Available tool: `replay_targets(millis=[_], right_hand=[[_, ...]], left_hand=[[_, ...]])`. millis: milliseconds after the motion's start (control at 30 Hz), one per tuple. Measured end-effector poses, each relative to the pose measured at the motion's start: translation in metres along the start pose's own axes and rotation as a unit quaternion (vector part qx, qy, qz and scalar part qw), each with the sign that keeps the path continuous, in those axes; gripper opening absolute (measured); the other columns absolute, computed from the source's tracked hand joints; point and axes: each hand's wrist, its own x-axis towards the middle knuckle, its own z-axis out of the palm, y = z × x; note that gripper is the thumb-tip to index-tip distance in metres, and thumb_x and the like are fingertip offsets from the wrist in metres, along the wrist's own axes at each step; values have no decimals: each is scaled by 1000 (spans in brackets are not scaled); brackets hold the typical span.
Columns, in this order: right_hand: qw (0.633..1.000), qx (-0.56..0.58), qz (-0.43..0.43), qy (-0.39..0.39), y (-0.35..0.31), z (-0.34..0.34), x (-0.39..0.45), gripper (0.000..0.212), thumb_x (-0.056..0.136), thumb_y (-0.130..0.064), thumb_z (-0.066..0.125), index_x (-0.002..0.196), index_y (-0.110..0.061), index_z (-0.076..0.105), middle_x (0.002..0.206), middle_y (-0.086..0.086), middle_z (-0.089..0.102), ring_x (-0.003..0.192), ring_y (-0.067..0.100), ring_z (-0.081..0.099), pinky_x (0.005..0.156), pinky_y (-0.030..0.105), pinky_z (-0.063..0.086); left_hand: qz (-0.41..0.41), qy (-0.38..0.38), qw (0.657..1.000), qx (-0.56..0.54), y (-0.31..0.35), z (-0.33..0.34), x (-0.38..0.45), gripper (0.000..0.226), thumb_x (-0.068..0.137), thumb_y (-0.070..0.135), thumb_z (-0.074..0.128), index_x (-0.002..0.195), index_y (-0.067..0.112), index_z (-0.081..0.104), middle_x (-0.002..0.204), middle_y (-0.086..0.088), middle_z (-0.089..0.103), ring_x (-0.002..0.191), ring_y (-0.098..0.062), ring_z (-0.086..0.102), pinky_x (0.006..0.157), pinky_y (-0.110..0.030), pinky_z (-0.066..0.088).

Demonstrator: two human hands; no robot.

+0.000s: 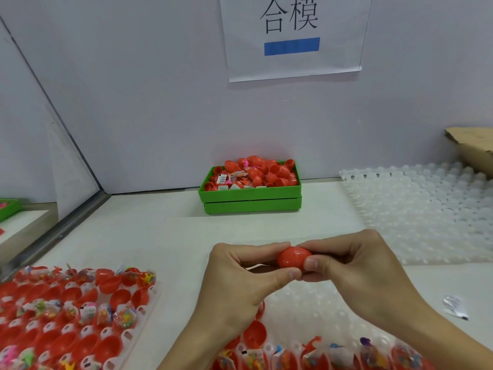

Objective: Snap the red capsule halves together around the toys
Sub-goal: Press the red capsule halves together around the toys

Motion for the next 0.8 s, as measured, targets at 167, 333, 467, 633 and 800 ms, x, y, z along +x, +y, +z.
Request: replay_targets(millis=[167,333,467,633,800], right_hand=[[1000,4,1,-7,0,-2,0,52,82,13,67,73,-36,80,78,-3,78,72,17,76,66,20,60],[1000,13,7,-9,1,-2,0,45,82,13,68,76,-29,81,78,0,78,70,20,76,66,22,60],[1000,12,11,-5,0,-1,1,46,82,12,68,73,-31,81,77,-1,78,68,20,76,64,21,60],[1000,14,14,4,1,-1,1,43,82,13,67,75,-27,81,78,0,78,70,20,76,64,21,60],[1000,13,19,0,2,-1,1,39,82,12,68,77,-25,81,78,1,78,69,20,76,65,22,60]], left_hand=[[5,-9,1000,14,2,-2,1,37,53,27,84,89,30,80,88,11,77,86,-6,74,74,-14,56],[-2,-12,1000,28,3,-4,1,34,54,28,84,87,29,80,86,12,77,86,-3,73,73,-10,54],[-4,-18,1000,23,3,-3,2,37,54,28,83,90,26,80,88,12,77,87,-3,73,74,-11,54],[-2,-17,1000,17,2,-2,2,37,53,27,84,90,26,80,88,11,77,87,-4,73,73,-10,54],[-1,-13,1000,28,2,-3,2,32,54,30,85,86,34,80,87,13,77,88,0,72,74,-9,52]])
